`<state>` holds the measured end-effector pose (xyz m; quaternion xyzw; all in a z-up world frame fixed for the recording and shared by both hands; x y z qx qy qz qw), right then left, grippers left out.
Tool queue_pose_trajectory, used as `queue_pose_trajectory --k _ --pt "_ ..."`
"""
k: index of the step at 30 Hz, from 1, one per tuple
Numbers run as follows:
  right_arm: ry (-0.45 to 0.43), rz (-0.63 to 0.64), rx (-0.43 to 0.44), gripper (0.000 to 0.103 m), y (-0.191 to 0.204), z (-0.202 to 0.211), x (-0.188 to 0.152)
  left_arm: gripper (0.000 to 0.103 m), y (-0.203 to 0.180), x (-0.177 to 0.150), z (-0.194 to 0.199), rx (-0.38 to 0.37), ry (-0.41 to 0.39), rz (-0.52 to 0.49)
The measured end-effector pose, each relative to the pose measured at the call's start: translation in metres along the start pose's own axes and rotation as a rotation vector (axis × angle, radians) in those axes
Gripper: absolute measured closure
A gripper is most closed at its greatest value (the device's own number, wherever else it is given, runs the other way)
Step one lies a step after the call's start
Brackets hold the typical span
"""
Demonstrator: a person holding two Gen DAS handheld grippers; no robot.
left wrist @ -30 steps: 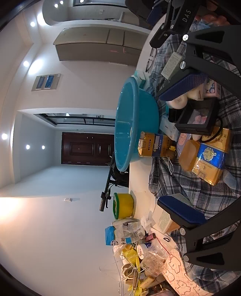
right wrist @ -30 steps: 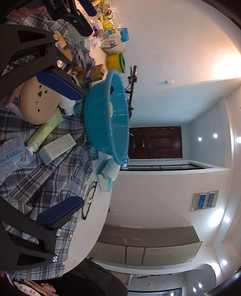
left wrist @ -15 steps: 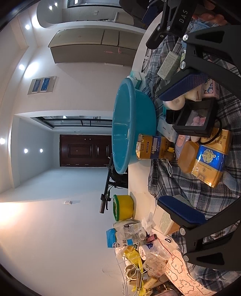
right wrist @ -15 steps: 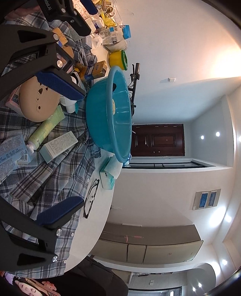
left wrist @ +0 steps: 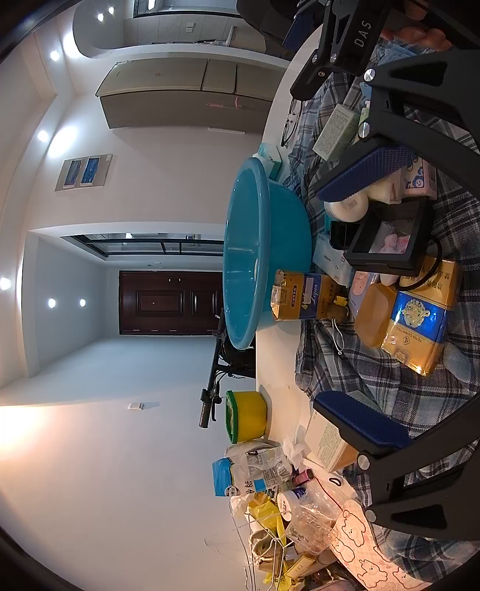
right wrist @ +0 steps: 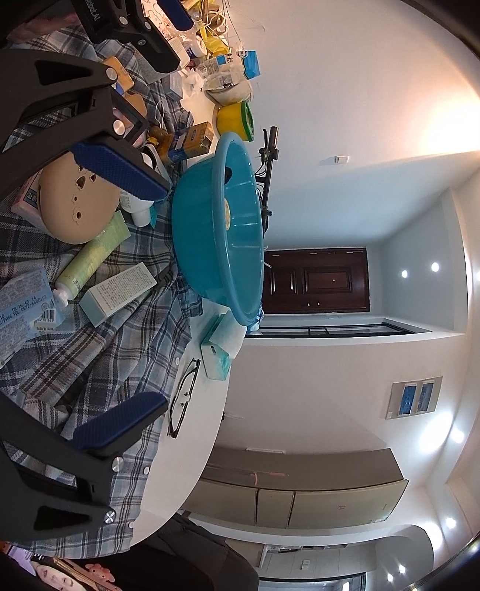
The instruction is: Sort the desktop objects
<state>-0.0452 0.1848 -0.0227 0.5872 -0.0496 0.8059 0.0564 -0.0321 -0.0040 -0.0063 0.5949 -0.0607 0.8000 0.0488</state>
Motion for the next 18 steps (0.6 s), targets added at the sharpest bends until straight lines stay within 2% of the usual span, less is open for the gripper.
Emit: queue_pose_trajectory --k 18 --pt "-0.001 -0.001 0.007 0.0 0.0001 0.0005 0.0005 0.0 0.0014 -0.001 -0.0007 0.009 0.0 0.004"
Point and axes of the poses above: each gripper's, at about its wrist camera, not at the fingertips, and z roughly against the way its jaws point, y to its left, x to its top, the point moved 4 cm from there along -z, roughly the way its jaws point, and after that the axes turned 5 degrees about -x, right-handed, at the moved point
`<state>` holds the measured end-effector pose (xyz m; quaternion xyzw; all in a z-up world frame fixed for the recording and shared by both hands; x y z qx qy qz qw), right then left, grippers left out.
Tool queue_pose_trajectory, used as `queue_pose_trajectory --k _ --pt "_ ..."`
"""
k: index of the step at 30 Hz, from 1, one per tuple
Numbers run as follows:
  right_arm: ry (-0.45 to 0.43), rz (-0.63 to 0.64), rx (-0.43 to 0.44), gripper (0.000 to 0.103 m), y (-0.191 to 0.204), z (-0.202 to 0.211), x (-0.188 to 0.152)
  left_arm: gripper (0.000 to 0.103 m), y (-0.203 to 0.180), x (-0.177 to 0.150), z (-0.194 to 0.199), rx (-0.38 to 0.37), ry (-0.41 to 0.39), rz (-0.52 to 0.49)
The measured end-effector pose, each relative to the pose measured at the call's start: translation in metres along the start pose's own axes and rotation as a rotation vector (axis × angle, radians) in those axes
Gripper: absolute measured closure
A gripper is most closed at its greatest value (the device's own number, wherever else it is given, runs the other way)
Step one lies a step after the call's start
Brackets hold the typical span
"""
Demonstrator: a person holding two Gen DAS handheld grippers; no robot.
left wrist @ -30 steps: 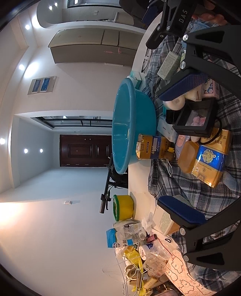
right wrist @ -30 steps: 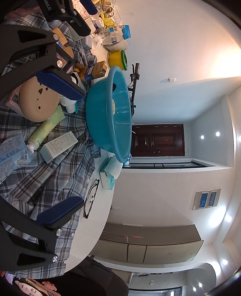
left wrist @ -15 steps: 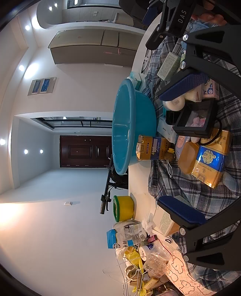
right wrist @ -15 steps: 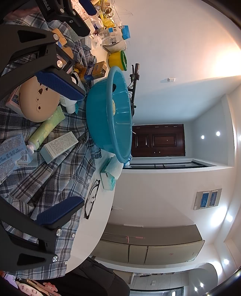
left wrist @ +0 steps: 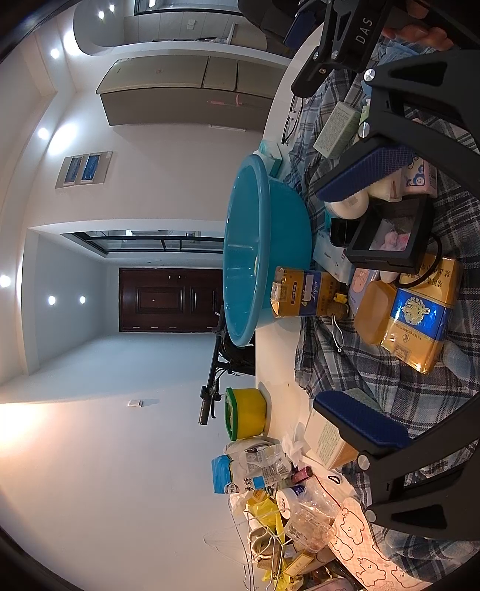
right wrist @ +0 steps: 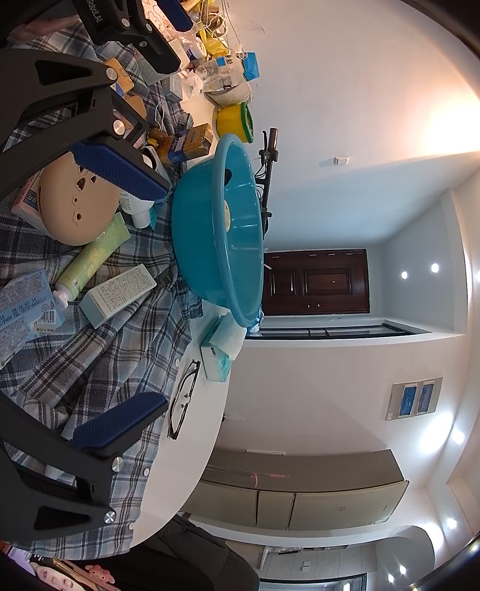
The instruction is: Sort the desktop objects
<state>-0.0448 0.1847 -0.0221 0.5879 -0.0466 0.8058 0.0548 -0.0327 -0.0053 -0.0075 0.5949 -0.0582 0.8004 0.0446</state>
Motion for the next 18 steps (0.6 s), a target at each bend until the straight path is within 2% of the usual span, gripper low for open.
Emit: queue_pose_trajectory --k 18 --pt "0.007 -0.005 0.005 0.0 -0.0002 -0.0002 -0.0013 0.0 0.0002 -0.0001 -0.0001 0.0 0.0 0.0"
Point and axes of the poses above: each gripper's, at about its wrist camera, not at the fingertips, and z roughly against the way its jaws point, y to its left, x to its top, the point moved 4 cm from there along -z, roughly the way its jaws point, and after that the axes turned 5 degrees about -x, right-handed, at the moved point
